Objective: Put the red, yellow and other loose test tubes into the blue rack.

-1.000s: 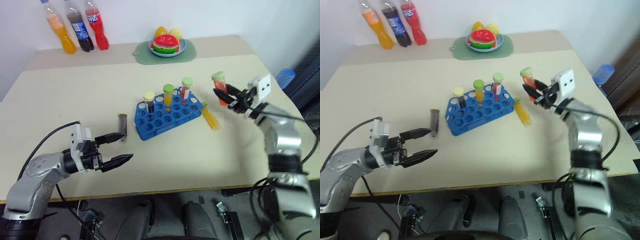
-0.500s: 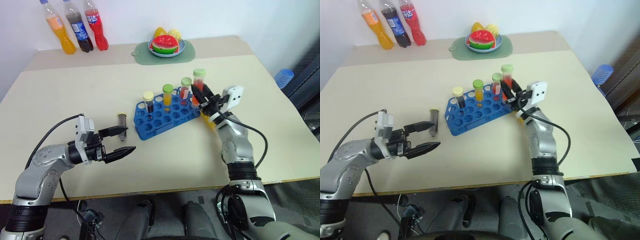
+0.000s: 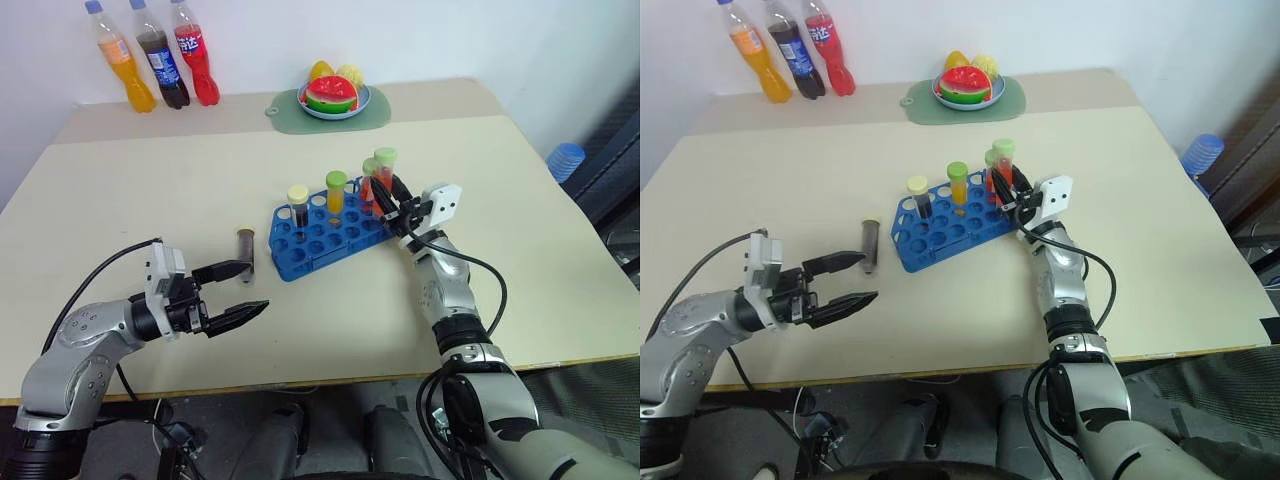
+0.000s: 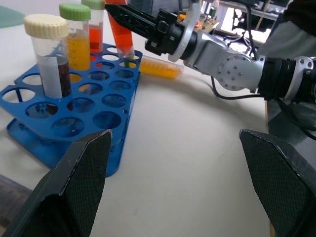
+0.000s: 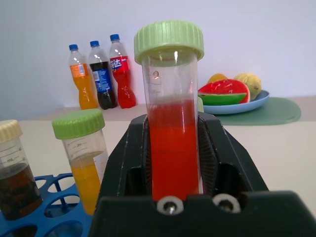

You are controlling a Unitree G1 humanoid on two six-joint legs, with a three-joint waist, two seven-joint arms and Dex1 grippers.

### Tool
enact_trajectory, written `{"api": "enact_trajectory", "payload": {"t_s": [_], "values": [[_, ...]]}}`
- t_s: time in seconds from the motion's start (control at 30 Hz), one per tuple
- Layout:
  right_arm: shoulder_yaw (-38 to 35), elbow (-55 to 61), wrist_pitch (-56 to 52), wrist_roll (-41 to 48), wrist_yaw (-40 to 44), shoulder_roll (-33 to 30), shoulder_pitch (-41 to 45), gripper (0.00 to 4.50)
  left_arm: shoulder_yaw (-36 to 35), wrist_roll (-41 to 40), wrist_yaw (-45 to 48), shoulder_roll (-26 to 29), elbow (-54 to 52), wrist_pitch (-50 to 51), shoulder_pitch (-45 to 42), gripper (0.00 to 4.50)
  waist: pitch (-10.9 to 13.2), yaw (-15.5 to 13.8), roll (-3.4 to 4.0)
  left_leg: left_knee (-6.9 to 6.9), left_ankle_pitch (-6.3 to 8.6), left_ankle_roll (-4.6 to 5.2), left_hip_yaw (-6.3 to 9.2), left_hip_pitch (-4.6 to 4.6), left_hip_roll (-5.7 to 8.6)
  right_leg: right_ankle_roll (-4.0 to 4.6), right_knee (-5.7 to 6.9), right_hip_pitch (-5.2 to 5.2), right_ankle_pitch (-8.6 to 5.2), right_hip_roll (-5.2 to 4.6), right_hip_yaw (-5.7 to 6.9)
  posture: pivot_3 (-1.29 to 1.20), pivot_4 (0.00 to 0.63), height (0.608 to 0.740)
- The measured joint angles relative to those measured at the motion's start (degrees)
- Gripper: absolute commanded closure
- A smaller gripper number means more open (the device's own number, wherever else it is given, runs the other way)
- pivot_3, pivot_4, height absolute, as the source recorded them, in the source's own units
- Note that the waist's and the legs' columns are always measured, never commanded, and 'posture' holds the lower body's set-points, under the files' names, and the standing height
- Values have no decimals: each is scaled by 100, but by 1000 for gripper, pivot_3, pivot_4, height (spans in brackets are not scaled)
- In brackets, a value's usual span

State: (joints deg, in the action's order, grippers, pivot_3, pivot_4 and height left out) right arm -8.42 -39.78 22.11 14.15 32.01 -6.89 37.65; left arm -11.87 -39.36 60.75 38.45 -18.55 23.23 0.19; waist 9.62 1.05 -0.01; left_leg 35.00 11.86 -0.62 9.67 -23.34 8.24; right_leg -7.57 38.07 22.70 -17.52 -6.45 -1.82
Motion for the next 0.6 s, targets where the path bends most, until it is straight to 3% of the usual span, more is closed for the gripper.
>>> {"api": "enact_trajectory", "payload": {"t_s": [0.23, 0.47, 0.6], "values": [[4, 361, -36, 54, 101, -168, -455, 3709, -34, -5, 4, 14, 0, 3, 15, 215, -9, -18, -6, -1, 0, 0, 1, 0, 0, 0, 0, 0, 0, 0, 0, 0, 150, 740], [50, 272, -25, -5, -6, -103, -371, 3709, -25, -5, 8, 14, 5, 4, -83, 215, -9, -2, -6, -2, 1, 0, 1, 0, 0, 0, -1, 0, 0, 1, 0, 0, 150, 740], [28, -164, 98, 20, 37, 38, -116, 1824, -16, -6, 10, 13, 5, 14, -94, 215, -9, 39, -6, -7, 0, 0, 1, 0, -4, 1, -1, -2, 0, 3, -2, 0, 150, 740]]}}
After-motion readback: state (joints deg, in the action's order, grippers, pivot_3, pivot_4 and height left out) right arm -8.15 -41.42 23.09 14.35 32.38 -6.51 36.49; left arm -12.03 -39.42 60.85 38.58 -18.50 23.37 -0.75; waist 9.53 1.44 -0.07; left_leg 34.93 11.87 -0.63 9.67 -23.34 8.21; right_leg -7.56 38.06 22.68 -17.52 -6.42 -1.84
